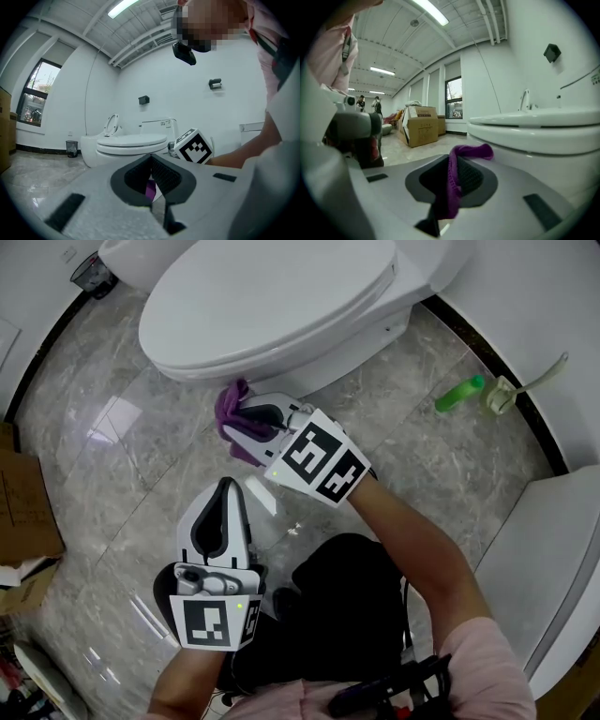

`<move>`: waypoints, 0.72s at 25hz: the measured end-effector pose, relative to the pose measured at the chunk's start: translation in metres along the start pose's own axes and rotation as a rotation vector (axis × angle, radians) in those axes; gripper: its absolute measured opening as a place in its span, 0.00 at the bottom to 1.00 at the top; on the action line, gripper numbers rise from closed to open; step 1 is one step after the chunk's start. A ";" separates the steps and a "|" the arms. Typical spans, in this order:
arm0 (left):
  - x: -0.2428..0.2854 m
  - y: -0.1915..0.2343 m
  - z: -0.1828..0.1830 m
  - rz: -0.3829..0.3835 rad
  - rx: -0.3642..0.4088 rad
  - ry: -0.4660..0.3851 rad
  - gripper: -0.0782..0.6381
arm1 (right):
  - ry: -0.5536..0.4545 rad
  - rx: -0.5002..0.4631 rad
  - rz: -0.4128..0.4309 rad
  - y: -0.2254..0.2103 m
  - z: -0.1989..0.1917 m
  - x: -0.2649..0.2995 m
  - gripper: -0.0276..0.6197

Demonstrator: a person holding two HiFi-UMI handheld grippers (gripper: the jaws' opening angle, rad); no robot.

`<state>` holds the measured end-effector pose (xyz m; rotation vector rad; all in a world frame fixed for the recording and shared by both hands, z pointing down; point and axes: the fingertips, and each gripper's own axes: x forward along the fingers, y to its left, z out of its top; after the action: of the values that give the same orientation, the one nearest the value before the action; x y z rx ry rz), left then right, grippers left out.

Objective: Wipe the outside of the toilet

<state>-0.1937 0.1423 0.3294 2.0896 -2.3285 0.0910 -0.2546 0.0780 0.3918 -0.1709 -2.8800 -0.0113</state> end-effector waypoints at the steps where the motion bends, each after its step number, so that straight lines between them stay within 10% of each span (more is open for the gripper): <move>1: 0.000 0.001 -0.002 -0.001 0.002 0.003 0.12 | -0.019 0.004 0.007 0.002 0.004 -0.003 0.13; 11: 0.017 -0.011 0.002 -0.072 -0.007 -0.027 0.12 | -0.070 -0.033 -0.094 -0.009 0.014 -0.066 0.13; 18: 0.026 -0.021 0.045 -0.133 -0.032 -0.054 0.12 | 0.042 -0.022 -0.367 -0.061 0.009 -0.159 0.13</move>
<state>-0.1742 0.1123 0.2861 2.2513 -2.1958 -0.0048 -0.1113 -0.0012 0.3434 0.3495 -2.8266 -0.1130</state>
